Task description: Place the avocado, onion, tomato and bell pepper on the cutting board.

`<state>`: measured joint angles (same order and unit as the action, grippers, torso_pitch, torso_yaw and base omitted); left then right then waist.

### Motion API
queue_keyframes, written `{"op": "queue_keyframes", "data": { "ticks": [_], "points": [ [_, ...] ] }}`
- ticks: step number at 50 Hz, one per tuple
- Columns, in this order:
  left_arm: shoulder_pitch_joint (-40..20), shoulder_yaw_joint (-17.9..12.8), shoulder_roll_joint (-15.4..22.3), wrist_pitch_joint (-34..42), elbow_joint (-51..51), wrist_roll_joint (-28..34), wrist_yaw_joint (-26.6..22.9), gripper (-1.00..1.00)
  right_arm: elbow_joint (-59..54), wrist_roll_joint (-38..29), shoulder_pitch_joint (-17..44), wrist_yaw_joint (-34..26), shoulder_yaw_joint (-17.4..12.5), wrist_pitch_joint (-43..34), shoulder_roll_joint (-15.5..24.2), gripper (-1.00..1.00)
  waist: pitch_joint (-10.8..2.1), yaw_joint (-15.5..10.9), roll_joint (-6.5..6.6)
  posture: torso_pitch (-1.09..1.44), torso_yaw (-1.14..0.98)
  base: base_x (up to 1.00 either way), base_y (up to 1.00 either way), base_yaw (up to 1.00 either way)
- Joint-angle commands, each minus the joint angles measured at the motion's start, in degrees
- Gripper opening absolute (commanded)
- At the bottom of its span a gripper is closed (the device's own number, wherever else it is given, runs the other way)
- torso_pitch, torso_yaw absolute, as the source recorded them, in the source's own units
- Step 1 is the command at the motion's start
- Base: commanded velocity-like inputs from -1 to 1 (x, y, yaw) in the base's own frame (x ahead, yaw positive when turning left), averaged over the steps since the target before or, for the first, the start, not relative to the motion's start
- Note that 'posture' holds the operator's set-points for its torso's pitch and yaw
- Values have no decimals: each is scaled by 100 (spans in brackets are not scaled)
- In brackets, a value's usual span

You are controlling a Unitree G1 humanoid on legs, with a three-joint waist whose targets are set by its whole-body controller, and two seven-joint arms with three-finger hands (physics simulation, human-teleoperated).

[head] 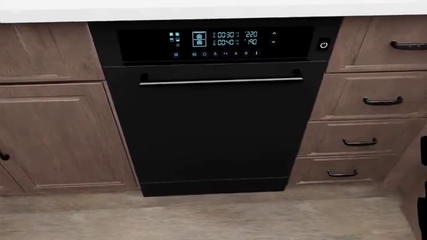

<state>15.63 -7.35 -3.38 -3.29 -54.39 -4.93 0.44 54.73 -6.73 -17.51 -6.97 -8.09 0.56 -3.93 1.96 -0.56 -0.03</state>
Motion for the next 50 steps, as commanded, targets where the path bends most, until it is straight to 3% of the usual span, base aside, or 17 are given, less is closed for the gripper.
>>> {"op": "queue_keyframes", "data": {
  "ticks": [1,4,6,8,10,11,13,21,26,27,29,34,36,39,40,42,50],
  "points": [
    [-1,68,-7,-150,-205,23,-43,100,227,102,27,-9,-31,124,22,100,10,-7,143,0,0,0,-28,0],
    [18,100,-3,-162,-200,45,-45,100,219,102,34,-10,-37,124,19,100,-29,-13,182,0,0,0,-28,0],
    [40,121,-2,-164,-212,51,-46,100,210,71,31,-9,-18,132,19,100,-10,-24,75,0,0,0,-28,0],
    [62,141,-1,-167,-223,53,-49,100,224,99,28,-8,-35,113,18,100,25,-32,-72,0,0,0,-22,0],
    [68,159,1,-182,-212,70,-48,100,208,103,34,1,-39,118,13,100,-35,-15,-469,0,0,0,-18,0],
    [68,172,0,-202,-188,88,-40,100,189,122,59,19,-63,85,11,100,6,42,-254,0,0,0,-18,0],
    [90,163,6,-209,-209,72,-39,100,205,106,36,11,-33,93,12,100,33,43,-283,0,0,0,-18,0],
    [113,176,9,-216,-225,61,-52,100,217,129,18,-10,-33,79,18,100,124,-39,56,0,0,0,-18,0],
    [137,201,4,-244,-215,79,-73,100,221,100,-3,-33,-10,98,21,100,72,-61,474,0,0,0,-18,0],
    [133,197,5,-242,-213,75,-71,100,218,101,2,-36,-13,95,23,100,137,-117,260,0,0,0,-17,0],
    [101,150,15,-212,-220,56,-60,100,231,105,4,-40,-15,89,21,100,67,-68,344,0,0,0,-18,0],
    [111,184,11,-219,-221,78,-72,100,258,96,18,-43,0,53,26,100,41,-47,153,0,0,0,-18,0],
    [122,209,12,-239,-208,93,-84,100,264,101,24,-46,-2,42,27,100,44,-57,-9,0,0,0,-18,0],
    [148,227,15,-278,-193,103,-95,100,243,91,17,-44,8,62,27,100,-29,-17,-436,0,0,0,-17,0],
    [156,234,15,-293,-186,108,-98,100,230,86,21,-42,11,67,27,100,14,44,-204,0,0,0,-17,0],
    [158,244,18,-309,-169,115,-102,100,214,79,24,-40,16,72,31,100,47,35,-226,0,0,0,-17,0],
    [171,261,21,-339,-142,130,-97,100,189,67,5,-41,35,107,36,100,121,-21,298,0,0,0,-18,0]
  ]
}}
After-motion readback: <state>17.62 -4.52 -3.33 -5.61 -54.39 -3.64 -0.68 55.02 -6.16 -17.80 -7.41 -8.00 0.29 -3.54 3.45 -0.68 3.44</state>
